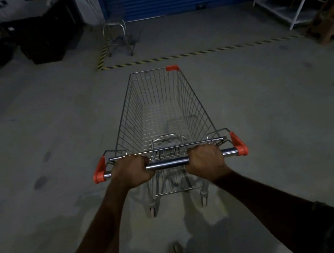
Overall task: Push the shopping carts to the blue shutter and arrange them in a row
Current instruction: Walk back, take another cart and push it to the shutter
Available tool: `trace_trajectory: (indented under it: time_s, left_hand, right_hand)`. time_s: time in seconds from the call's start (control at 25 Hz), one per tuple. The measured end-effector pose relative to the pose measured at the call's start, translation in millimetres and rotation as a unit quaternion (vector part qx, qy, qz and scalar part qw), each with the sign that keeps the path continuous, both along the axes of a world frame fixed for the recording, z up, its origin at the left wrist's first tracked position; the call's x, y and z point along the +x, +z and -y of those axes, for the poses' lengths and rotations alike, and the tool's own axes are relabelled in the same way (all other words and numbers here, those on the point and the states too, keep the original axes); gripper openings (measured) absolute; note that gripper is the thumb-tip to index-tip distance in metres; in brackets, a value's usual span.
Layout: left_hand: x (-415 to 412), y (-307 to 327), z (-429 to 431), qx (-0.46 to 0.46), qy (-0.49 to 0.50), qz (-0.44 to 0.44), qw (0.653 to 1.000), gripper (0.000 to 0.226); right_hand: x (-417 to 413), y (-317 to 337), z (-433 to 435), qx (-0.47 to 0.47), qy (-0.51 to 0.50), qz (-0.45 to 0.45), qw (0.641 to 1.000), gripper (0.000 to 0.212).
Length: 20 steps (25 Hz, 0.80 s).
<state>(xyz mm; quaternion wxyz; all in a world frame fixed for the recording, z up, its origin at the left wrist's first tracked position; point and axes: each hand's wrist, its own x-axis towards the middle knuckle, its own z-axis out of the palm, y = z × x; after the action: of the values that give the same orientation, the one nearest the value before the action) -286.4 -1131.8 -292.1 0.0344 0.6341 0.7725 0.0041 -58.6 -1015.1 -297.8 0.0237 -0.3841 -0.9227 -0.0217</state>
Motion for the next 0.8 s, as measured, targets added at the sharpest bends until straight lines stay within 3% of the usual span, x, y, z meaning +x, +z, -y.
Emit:
trace_trajectory:
  time_s: [0.36, 0.56, 0.8]
  left_hand:
    - [-96, -5, -183, -0.029, -0.023, 0.036, 0.999, 0.047]
    - [-136, 1, -277, -0.085, -0.038, 0.059, 0.994, 0.052]
    - [-177, 1, -385, -0.073, -0.047, 0.066, 0.994, 0.051]
  right_hand:
    - [-84, 2, -162, -0.013, -0.058, 0.024, 0.998, 0.043]
    - [-125, 5, -244, -0.029, -0.090, 0.049, 0.994, 0.039]
    - [-167, 14, -343, -0.012, -0.105, 0.069, 0.992, 0.028]
